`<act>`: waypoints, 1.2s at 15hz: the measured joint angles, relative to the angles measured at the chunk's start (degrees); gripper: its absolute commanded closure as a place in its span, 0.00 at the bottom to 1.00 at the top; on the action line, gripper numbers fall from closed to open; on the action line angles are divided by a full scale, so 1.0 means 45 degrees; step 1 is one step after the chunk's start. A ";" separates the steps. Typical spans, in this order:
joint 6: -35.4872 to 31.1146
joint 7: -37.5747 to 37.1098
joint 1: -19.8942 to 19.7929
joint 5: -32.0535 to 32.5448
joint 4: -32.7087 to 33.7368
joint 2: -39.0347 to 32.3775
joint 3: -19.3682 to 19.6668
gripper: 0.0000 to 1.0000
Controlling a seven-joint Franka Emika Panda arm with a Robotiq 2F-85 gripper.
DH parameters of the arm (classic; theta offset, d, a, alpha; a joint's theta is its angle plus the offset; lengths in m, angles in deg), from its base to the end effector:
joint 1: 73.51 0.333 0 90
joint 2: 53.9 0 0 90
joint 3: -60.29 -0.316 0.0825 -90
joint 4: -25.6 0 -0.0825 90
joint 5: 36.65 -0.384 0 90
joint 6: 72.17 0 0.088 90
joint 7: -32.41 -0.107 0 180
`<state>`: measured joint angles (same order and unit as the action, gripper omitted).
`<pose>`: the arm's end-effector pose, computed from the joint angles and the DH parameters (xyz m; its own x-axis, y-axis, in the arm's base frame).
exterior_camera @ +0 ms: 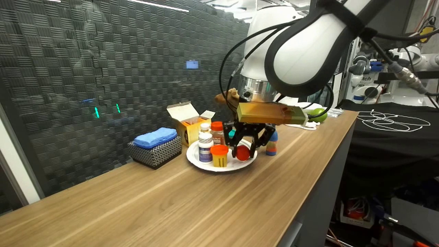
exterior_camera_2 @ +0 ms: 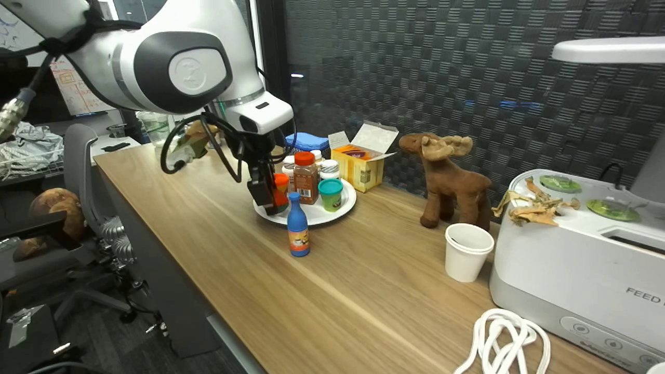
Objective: Pick up the bottles and small containers and put them on the white plate.
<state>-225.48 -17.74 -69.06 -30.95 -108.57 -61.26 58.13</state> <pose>0.5298 0.0644 0.2997 0.7615 -0.6246 0.1731 -0.6135 -0.7808 -0.1185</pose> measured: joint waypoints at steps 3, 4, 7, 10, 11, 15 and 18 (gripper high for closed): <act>-0.0199 0.0003 0.0086 0.0002 0.0159 -0.0271 0.0001 0.73; -0.0207 0.0007 0.0113 0.0002 0.0212 -0.0310 0.0001 0.73; -0.0207 0.0034 0.0218 0.0002 0.0333 -0.0422 0.0002 0.23; -0.0213 0.0094 0.0325 0.0002 0.0435 -0.0491 0.0001 0.08; -0.0213 0.0156 0.0363 0.0002 0.0441 -0.0493 0.0001 0.01; -0.0208 0.0389 0.0490 0.0002 0.0381 -0.0417 0.0000 0.00; -0.0119 0.0325 0.0510 0.0003 0.0203 0.0022 0.0013 0.00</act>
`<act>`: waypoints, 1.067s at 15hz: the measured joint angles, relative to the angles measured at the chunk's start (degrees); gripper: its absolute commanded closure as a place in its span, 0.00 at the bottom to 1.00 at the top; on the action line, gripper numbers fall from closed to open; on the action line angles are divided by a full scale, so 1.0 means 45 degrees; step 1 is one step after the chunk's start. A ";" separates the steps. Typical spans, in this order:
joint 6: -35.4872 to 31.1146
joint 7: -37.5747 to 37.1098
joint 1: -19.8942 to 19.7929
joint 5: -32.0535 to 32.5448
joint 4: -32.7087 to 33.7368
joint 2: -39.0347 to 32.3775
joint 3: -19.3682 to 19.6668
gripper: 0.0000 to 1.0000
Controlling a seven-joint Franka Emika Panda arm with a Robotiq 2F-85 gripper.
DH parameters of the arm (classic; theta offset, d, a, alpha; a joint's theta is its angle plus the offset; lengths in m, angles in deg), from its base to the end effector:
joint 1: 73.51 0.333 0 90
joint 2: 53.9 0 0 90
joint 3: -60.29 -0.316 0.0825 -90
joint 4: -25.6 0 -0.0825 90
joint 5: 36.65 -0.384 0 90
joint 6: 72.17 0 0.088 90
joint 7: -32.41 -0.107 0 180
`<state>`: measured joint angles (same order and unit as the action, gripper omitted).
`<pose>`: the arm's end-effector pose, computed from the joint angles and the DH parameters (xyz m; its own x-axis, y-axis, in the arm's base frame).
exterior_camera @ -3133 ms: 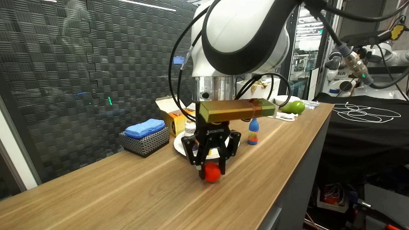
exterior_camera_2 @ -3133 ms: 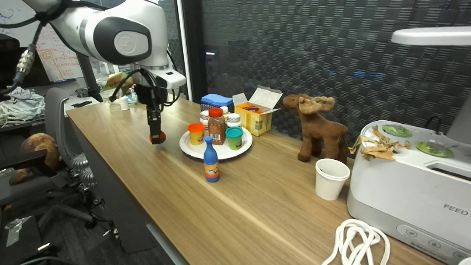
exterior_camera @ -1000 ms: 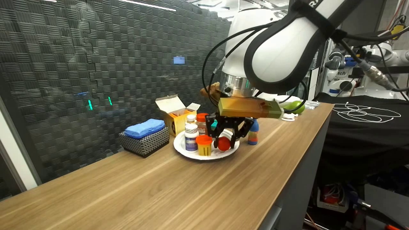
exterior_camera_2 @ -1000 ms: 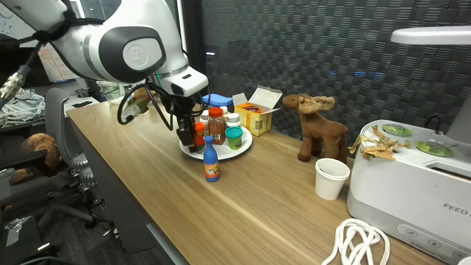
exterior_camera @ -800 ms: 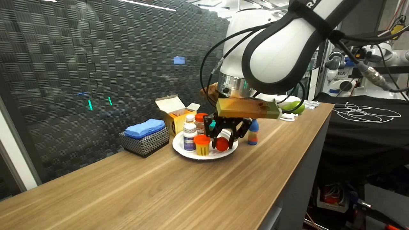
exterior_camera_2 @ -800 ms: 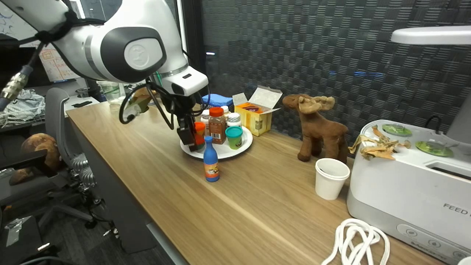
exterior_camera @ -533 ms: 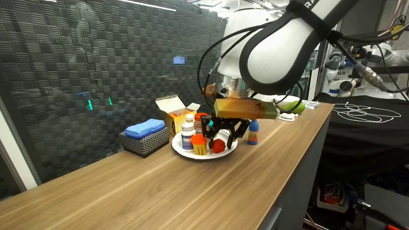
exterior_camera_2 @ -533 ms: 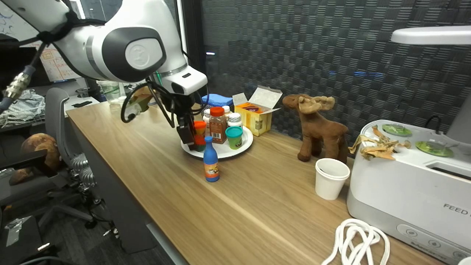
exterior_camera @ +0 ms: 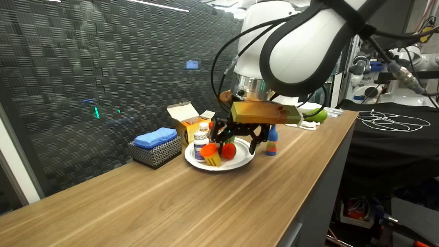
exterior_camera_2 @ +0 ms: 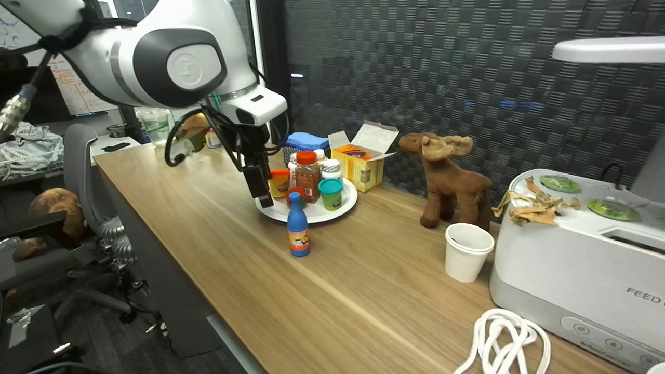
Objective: Pick up the bottles and small containers and put them on the white plate.
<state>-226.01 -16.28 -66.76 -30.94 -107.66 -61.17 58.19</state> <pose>0.5329 0.0861 0.3081 0.7954 -0.5741 0.1945 -0.5586 -0.8188 -0.1325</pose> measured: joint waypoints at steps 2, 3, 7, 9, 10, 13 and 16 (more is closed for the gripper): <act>0.0357 -0.0265 -0.0001 0.0108 -0.0112 0.0473 0.0048 0.00; 0.0761 -0.0496 -0.0003 0.0208 -0.0128 0.0758 0.0061 0.00; 0.3258 -0.1684 -0.0035 0.0738 -0.0001 0.1980 0.0042 0.00; 0.4440 -0.2245 -0.0118 0.1004 0.0208 0.2389 -0.0026 0.00; 0.5019 -0.2516 -0.0173 0.1182 0.0353 0.2502 -0.0066 0.00; 0.6554 -0.2914 -0.0373 0.1433 0.0882 0.2543 -0.0133 0.00; 0.7127 -0.2824 -0.0643 0.1432 0.1241 0.2390 -0.0094 0.00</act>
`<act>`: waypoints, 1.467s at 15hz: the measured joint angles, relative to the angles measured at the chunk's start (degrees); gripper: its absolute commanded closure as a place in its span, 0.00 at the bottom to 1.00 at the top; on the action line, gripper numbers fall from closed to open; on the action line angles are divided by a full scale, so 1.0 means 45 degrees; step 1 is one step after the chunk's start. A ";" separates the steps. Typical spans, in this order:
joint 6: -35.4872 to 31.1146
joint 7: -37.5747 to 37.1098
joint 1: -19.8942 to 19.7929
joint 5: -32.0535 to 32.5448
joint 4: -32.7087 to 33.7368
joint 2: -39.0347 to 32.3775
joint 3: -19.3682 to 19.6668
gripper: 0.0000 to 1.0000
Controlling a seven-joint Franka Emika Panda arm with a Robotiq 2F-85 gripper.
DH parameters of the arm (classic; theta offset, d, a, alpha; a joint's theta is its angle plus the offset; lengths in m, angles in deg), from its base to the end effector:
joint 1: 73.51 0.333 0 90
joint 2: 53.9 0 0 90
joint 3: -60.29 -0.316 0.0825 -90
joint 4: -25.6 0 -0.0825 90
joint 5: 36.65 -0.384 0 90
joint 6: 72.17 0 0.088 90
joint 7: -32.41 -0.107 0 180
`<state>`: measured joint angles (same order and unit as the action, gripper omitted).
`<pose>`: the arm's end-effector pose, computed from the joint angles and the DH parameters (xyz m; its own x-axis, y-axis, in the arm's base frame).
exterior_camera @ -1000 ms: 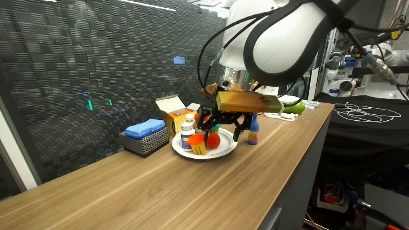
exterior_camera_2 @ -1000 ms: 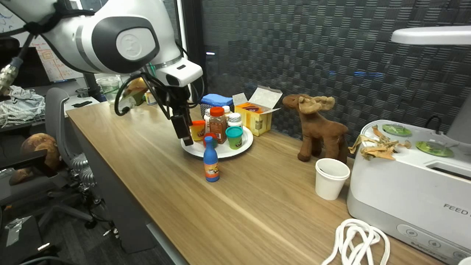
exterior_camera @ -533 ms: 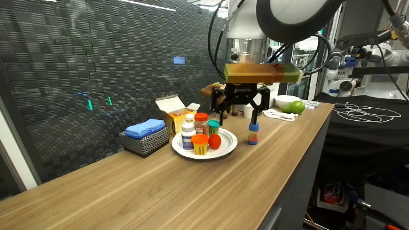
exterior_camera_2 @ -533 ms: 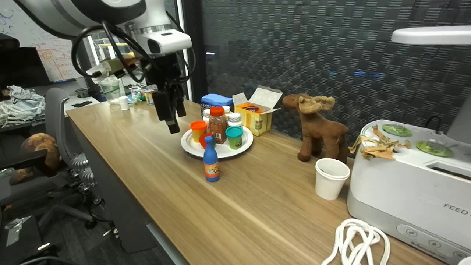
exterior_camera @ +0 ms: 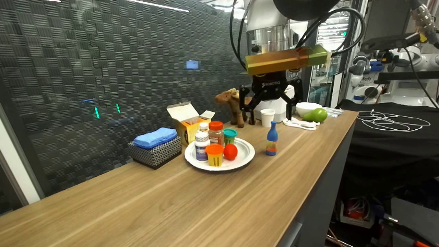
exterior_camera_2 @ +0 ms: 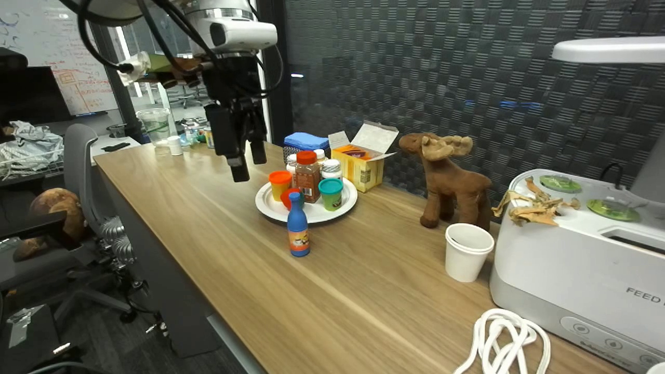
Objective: Pick up the bottles and small containers and put them on the white plate.
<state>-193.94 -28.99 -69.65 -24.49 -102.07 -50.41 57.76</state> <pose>0.5090 0.0477 0.3962 0.6649 -0.7355 0.1303 -0.7468 -0.6521 0.1305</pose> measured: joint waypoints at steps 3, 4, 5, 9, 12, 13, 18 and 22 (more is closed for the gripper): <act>0.0004 0.0105 -0.0307 0.0000 0.0249 -0.0204 0.0092 0.00; -0.0006 0.0134 -0.0404 0.0000 0.0315 -0.0269 0.0125 0.00; -0.0025 0.0167 -0.0486 0.0000 0.0359 -0.0326 0.0165 0.00; -0.0238 0.0247 -0.0741 -0.0028 0.0411 -0.0560 0.0353 0.00; -0.0512 0.0320 -0.0874 -0.0139 0.0409 -0.0793 0.0486 0.00; -0.0654 0.0359 -0.0894 -0.0178 0.0405 -0.0880 0.0518 0.00; -0.1317 0.0448 -0.0939 -0.0431 0.0399 -0.1311 0.0696 0.49; -0.1519 0.0491 -0.1052 -0.0431 0.0399 -0.1419 0.0944 0.81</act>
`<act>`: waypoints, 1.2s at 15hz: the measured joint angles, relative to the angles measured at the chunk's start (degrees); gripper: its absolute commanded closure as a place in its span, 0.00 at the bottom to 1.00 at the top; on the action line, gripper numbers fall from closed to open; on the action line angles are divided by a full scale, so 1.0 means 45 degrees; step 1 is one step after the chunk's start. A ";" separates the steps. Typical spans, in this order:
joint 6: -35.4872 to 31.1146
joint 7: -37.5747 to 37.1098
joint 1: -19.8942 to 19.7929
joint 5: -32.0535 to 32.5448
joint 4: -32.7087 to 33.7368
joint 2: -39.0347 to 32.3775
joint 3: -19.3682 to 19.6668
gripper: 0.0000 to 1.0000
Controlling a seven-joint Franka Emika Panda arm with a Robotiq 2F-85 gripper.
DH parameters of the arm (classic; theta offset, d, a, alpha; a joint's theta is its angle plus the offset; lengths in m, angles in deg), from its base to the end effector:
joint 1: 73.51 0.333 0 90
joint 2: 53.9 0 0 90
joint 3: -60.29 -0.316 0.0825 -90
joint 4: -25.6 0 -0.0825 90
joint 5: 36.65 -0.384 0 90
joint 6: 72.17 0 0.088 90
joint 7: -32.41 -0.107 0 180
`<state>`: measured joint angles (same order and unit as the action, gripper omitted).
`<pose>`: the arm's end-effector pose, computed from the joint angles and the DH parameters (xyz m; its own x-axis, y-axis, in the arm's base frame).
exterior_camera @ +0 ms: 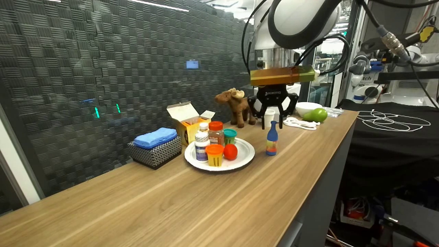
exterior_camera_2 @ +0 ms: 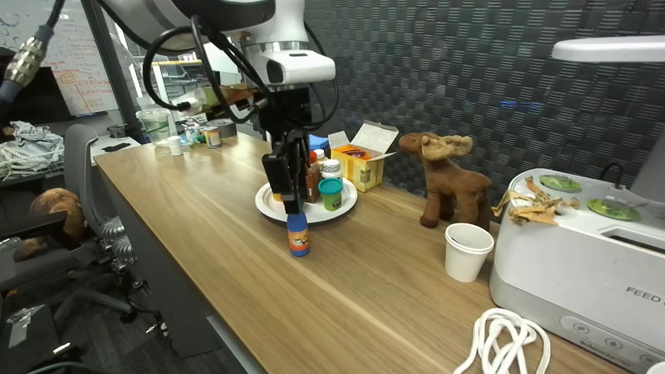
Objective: Pick up the bottles and small containers and put them on the white plate.
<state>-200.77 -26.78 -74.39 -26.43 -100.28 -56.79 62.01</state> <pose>0.5366 -0.0294 0.3614 0.5681 -0.8150 0.1145 -0.8230 -0.5623 0.0809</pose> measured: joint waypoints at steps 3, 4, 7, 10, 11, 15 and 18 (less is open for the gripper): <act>-0.0035 0.0043 -0.0041 -0.0007 0.0000 -0.0001 0.0082 0.92; -0.0040 0.0064 -0.0042 -0.0061 0.0001 0.0000 0.0083 0.90; -0.0045 0.0079 -0.0041 -0.0113 0.0007 -0.0001 0.0080 0.88; -0.0045 0.0078 -0.0039 -0.0113 0.0007 -0.0001 0.0065 0.89; -0.0045 0.0077 -0.0039 -0.0113 0.0007 0.0000 0.0062 0.89; -0.0045 -0.0006 -0.0015 -0.0069 0.0134 0.0058 0.0029 0.89; -0.0054 -0.0332 0.0153 0.0193 0.0463 0.0253 -0.0098 0.90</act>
<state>-201.02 -28.27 -73.70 -25.56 -98.19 -55.65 61.57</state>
